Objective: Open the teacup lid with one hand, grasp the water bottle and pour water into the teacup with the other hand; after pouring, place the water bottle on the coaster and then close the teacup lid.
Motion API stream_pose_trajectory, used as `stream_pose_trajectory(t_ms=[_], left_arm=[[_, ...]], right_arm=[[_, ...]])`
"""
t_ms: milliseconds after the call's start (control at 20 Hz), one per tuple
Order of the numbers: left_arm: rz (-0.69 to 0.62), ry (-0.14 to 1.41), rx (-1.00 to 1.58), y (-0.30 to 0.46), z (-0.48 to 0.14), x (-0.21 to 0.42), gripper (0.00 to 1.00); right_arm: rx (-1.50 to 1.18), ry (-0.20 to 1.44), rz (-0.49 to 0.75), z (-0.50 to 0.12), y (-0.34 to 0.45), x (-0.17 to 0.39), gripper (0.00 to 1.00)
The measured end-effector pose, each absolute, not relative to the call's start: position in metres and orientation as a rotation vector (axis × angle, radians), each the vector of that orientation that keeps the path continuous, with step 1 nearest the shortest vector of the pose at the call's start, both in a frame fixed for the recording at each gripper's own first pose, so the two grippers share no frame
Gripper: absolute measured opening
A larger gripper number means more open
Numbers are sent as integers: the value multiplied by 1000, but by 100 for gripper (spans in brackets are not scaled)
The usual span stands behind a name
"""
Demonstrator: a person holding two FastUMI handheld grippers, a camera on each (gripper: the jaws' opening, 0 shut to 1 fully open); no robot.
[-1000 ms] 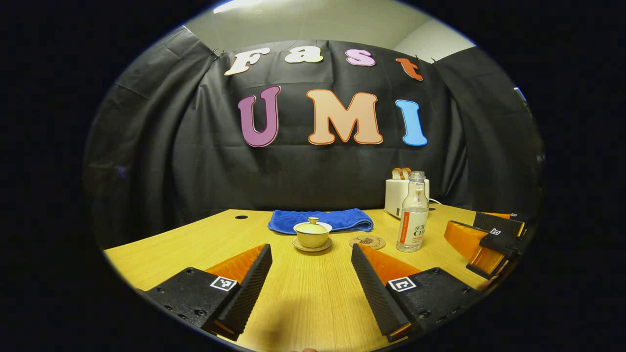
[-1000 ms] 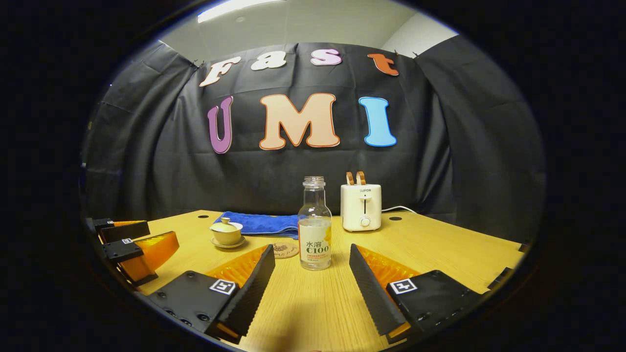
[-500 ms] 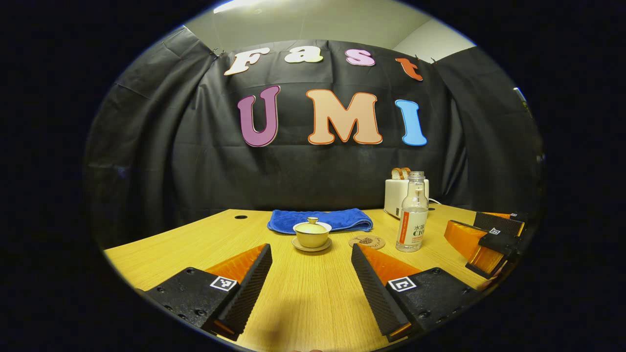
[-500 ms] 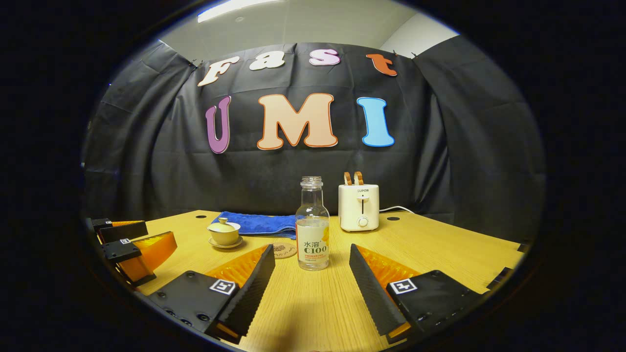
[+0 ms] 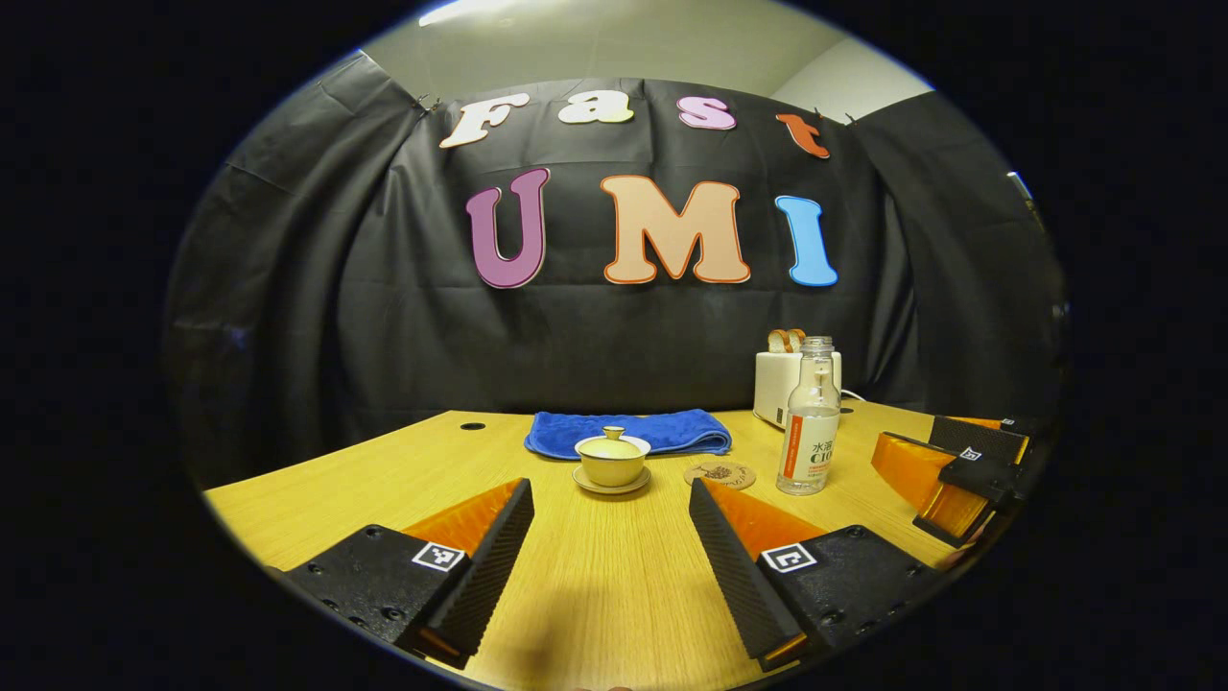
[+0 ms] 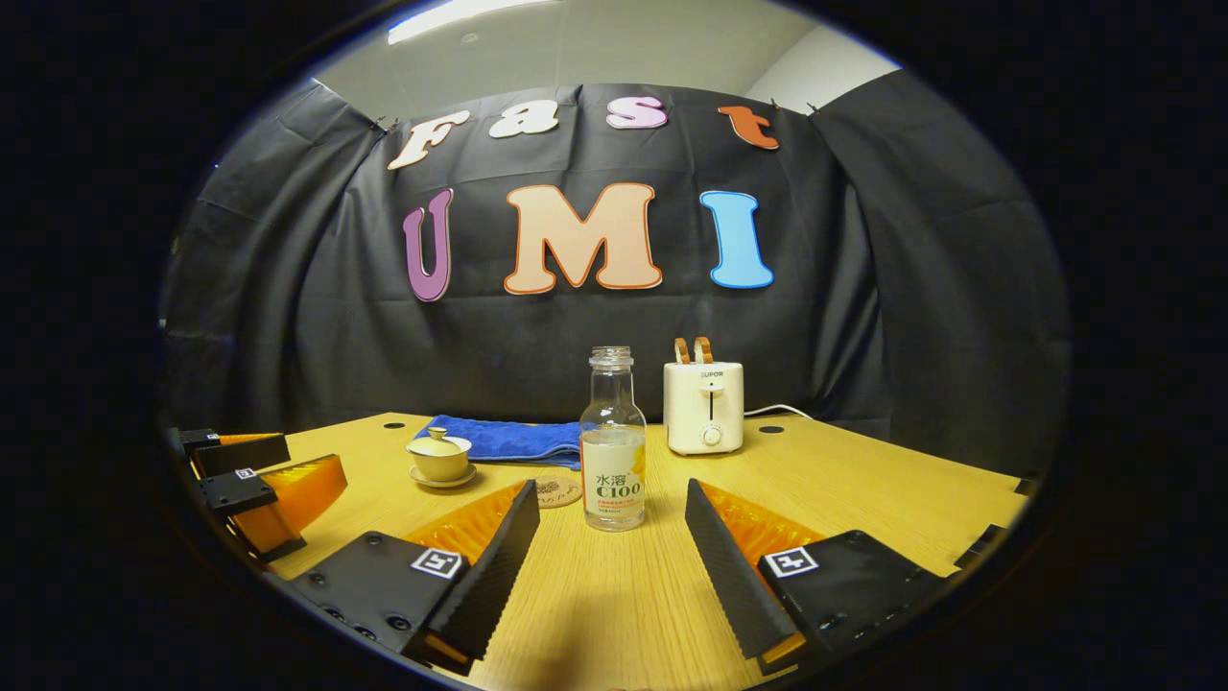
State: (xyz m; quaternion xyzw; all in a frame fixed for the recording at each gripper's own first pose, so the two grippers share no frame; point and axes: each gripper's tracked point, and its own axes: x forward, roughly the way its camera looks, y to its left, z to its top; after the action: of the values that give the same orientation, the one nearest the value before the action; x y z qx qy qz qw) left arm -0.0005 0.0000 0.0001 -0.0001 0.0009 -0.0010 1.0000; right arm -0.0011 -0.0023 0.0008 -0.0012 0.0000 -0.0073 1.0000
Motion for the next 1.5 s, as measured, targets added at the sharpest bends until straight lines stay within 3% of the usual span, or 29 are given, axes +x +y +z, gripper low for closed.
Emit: stream_pose_trajectory(t_ms=[550, 1100, 1500], left_arm=[[1, -3, 1, 2, -1, 8, 96], [-30, -2, 4, -3, -1, 137, 96], [-2, 9, 5, 2, -5, 194, 95]], right_arm=[[-2, 1, 1, 0, 0, 0, 97], [-3, 3, -3, 1, -24, 14, 98], [-4, 1, -30, 1, -41, 17, 98]])
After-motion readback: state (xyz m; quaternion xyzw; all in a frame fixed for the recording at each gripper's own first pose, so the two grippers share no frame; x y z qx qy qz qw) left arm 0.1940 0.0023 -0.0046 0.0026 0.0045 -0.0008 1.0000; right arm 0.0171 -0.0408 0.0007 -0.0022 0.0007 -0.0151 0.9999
